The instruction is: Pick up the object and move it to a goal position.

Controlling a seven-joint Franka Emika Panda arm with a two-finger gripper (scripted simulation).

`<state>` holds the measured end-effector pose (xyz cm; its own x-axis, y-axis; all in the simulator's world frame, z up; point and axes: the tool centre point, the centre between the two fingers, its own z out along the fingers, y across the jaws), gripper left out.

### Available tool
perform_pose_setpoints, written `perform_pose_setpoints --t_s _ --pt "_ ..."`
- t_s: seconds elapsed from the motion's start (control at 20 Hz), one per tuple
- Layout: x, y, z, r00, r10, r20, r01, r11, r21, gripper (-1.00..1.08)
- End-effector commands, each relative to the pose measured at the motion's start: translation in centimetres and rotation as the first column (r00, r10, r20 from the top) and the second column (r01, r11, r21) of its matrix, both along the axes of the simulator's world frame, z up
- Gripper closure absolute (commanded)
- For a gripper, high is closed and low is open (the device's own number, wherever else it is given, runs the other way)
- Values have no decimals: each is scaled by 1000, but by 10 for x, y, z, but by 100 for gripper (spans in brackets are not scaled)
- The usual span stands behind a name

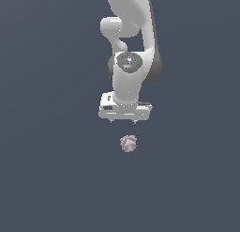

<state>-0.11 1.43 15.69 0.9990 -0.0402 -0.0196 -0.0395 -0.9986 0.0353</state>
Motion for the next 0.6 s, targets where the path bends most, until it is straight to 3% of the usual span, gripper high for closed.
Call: perform_pose_setpoints --t_s 0.0,0.25,0.55 --pt "2 1 -2 998 -58 2 58 998 2 -92" --pt "8 4 -8 981 -193 6 193 981 6 -92" --pt "14 7 -15 936 -352 10 352 936 11 -92"
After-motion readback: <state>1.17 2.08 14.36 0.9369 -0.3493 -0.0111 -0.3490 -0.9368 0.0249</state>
